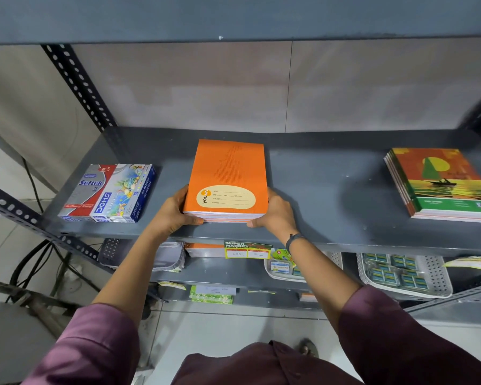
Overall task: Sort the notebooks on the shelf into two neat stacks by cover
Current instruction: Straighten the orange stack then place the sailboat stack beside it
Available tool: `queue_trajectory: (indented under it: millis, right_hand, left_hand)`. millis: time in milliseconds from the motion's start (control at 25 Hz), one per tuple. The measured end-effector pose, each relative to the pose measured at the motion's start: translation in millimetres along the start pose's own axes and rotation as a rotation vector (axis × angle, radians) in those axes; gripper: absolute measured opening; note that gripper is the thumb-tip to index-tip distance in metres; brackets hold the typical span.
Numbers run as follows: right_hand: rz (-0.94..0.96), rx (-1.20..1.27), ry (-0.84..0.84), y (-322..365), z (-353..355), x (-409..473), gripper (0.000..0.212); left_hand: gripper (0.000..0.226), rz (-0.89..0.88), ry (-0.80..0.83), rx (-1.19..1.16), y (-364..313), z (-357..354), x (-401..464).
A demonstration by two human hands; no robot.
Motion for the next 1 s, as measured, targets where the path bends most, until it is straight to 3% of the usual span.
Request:
queue_trajectory:
  millis: [520,880,1000]
  right_hand:
    - [-0.041,-0.038,-0.064,-36,81,4,0.073]
    - [-0.005,-0.019,-0.057,-42,88,4,0.072]
    - [-0.021,-0.010,0.011,-45,87,6,0.074]
  left_hand:
    - [0.078,-0.078,0.078,-0.019,-47,-65,25]
    - [0.076,-0.043,0.031,0.019,-51,-71,28]
    - [0.074,-0.013,0.080,0.044,-49,-73,29]
Point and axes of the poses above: each hand's wrist, its own x-axis towards the middle knuckle, its own z-axis out of the back of the hand, y = z × x, the point moved 9 cm from there along x, towards the middle knuckle, and after that the axes turned 12 degrees about x, right-handed, at the moved point
